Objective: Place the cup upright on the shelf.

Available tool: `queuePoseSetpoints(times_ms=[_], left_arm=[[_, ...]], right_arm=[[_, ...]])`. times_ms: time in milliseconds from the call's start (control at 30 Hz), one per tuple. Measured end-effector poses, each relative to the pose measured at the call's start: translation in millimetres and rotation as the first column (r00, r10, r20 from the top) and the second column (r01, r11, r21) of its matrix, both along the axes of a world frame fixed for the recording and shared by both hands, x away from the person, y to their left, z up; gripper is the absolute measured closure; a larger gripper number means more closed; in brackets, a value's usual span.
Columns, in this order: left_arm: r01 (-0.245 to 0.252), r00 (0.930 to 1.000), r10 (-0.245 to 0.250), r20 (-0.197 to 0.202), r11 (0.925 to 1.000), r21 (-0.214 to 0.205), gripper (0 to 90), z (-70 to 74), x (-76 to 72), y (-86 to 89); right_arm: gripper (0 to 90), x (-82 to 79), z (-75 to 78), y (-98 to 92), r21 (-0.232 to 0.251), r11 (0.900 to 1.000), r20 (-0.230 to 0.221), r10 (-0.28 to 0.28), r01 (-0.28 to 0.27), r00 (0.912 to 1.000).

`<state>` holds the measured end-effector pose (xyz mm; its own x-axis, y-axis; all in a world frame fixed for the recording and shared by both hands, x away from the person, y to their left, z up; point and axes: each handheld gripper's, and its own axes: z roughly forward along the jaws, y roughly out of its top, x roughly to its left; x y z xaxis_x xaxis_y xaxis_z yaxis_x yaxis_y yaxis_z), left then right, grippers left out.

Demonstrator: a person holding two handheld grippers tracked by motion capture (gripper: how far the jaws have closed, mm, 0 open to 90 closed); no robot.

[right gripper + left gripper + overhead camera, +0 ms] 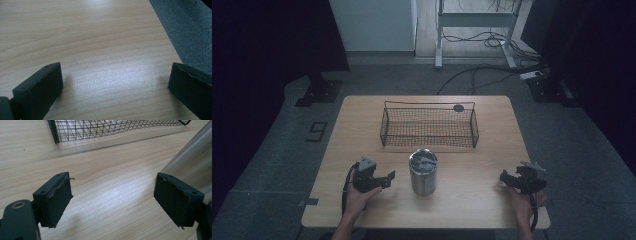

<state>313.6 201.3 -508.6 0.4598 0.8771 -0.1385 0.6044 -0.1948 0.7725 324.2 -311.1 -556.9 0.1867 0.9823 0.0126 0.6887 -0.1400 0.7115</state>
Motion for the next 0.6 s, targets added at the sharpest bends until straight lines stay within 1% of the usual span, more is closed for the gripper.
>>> queuePoseSetpoints(times_ms=[133,267,300,367,500,600], left_arm=[[0.001,1.0,-0.001,0.002,1.0,0.0,15.0,0.0,0.3,0.8],[0.001,1.0,-0.001,-0.01,0.9999,-0.012,15.0,-0.7,2.4,4.0],[-0.007,0.9999,0.006,-0.014,0.9999,-0.015,15.0,-1.0,3.2,5.1],[-0.018,0.9996,0.018,-0.021,0.9998,-0.006,15.0,-2.3,4.3,6.1],[-0.025,0.9994,0.025,-0.025,0.9997,0.003,15.1,-4.2,4.5,4.6],[-0.03,0.9994,0.03,-0.019,0.9994,0.018,15.0,-4.5,2.3,2.0]], right_arm=[[0.0,0.1,0.0,-0.2,0.0,1.0,0.001,0.003,-0.003,1.0],[0.0,-0.8,0.0,0.6,0.001,1.0,0.002,0.003,-0.003,1.0],[0.0,-0.9,0.0,0.6,0.001,1.0,0.001,0.004,-0.004,1.0],[0.0,-1.6,0.1,-0.5,0.0,0.9998,0.0,0.018,-0.018,0.9998],[0.0,-1.7,0.1,-0.9,0.0,0.9997,0.0,0.024,-0.024,0.9997],[0.0,-1.9,0.1,-1.2,-0.002,0.9996,0.0,0.026,-0.026,0.9997]])
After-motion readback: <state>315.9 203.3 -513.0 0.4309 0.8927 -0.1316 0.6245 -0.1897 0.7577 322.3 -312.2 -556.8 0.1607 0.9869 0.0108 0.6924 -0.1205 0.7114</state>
